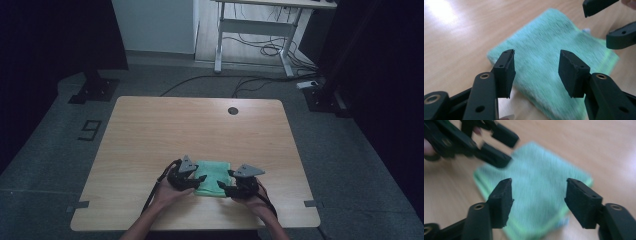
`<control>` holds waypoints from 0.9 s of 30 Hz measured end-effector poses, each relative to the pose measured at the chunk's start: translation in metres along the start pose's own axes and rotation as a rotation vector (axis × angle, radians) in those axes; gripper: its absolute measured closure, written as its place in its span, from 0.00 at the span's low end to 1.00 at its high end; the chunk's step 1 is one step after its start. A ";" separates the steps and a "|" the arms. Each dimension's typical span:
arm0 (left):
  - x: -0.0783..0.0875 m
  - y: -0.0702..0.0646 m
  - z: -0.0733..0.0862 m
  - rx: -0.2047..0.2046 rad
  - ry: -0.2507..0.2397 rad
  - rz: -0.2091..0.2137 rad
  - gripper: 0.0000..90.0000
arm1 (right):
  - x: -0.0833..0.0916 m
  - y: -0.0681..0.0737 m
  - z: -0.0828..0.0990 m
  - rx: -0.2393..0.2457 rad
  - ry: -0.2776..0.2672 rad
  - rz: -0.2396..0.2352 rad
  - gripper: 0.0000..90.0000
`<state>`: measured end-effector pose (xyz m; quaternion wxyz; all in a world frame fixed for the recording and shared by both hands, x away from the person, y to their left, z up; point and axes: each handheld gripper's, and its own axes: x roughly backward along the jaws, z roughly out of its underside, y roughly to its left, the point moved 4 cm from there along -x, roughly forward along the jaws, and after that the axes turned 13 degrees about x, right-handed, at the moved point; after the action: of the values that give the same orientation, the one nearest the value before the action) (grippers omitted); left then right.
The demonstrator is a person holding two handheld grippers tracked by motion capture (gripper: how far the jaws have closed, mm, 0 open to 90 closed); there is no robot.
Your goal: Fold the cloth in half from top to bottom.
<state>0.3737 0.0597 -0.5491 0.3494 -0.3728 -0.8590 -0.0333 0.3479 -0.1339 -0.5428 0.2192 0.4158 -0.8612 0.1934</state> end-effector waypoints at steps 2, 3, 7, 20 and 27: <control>-0.014 0.007 -0.005 0.024 0.045 0.000 0.52 | -0.019 -0.013 -0.012 0.012 0.028 -0.007 0.44; -0.018 0.010 -0.004 0.037 0.057 0.004 0.52 | -0.027 -0.018 -0.012 -0.008 0.047 -0.021 0.43; -0.021 0.014 0.003 0.051 0.073 0.012 0.51 | -0.047 -0.033 0.002 -0.061 0.130 -0.032 0.42; 0.013 -0.015 0.022 -0.041 0.061 0.042 0.50 | -0.014 0.010 0.015 0.004 0.095 -0.056 0.40; -0.005 -0.012 0.026 -0.041 0.104 0.023 0.50 | -0.021 0.009 0.023 0.014 0.115 -0.030 0.42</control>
<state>0.3531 0.0562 -0.5688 0.3862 -0.3872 -0.8346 -0.0661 0.3471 -0.1273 -0.5743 0.2681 0.4187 -0.8394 0.2198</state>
